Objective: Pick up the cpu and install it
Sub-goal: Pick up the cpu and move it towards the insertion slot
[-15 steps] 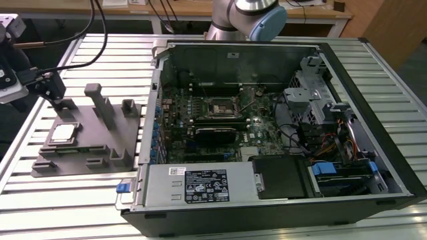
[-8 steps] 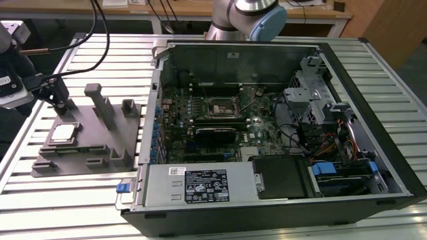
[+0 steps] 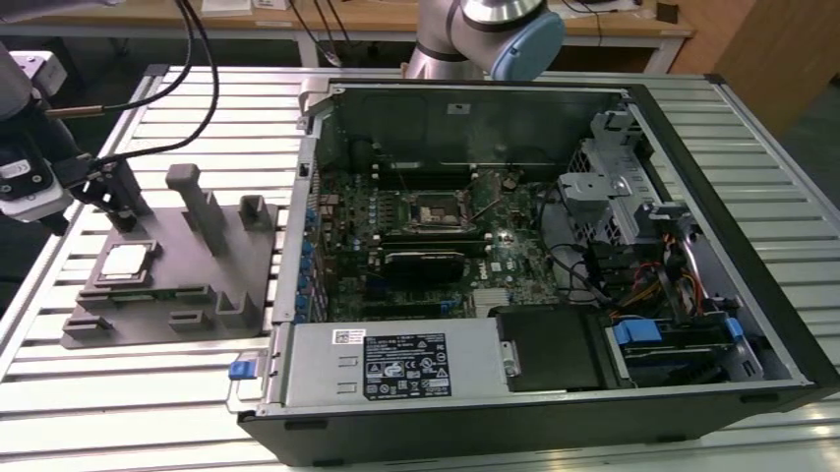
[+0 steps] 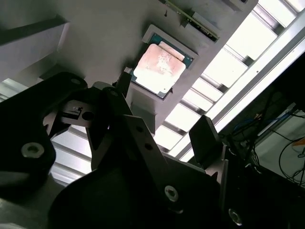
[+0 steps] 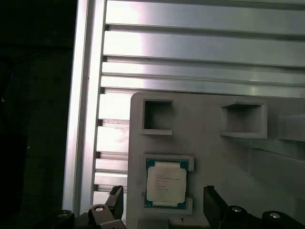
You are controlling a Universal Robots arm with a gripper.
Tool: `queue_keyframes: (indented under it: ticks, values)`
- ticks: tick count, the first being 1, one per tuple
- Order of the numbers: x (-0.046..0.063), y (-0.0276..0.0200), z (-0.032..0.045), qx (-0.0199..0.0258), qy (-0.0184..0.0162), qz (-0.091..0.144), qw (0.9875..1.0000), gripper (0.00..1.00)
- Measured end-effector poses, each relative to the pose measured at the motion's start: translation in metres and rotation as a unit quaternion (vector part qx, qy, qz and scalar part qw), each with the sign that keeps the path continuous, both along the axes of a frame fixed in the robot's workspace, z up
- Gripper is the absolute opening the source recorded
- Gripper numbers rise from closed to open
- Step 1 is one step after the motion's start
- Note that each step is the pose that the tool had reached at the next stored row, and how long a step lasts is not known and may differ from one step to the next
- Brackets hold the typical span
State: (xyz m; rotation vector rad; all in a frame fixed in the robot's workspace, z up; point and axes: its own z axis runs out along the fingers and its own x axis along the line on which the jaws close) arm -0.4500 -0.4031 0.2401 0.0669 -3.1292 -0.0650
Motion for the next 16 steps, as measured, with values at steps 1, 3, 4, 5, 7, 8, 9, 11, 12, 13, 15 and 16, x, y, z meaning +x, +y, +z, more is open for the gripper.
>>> queue_keyframes:
  ticks: [1, 3, 4, 5, 7, 8, 9, 11, 12, 13, 15, 16]
  values:
    - [0.0, 0.0, -0.001, 0.0, 0.0, 0.0, 1.0, 0.76]
    - [0.0, 0.0, -0.0034, 0.0, 0.0, 0.0, 1.0, 0.76]
    - [0.0, -0.0001, -0.0049, 0.0, 0.0, 0.0, 1.0, 0.76]
    - [0.0, -0.0002, -0.0066, 0.0, 0.0, 0.0, 1.0, 0.76]
    - [0.0, -0.0004, -0.0098, 0.0, 0.0, 0.0, 1.0, 0.76]
    - [0.0, -0.0005, -0.0112, 0.0, 0.0, 0.0, 1.0, 0.76]
    - [0.0, -0.0006, -0.0128, 0.0, 0.0, 0.0, 1.0, 0.76]
    - [0.0, -0.0008, -0.0156, 0.0, 0.0, 0.0, 1.0, 0.76]
    - [0.0, -0.0008, -0.0167, 0.0, 0.0, 0.0, 1.0, 0.76]
    - [0.0, -0.0008, -0.0176, 0.0, 0.0, 0.0, 1.0, 0.76]
    - [0.001, -0.0008, -0.0195, -0.0005, 0.0, -0.003, 1.0, 0.76]
    - [0.001, -0.0008, -0.0201, -0.0005, 0.0, -0.004, 1.0, 0.76]
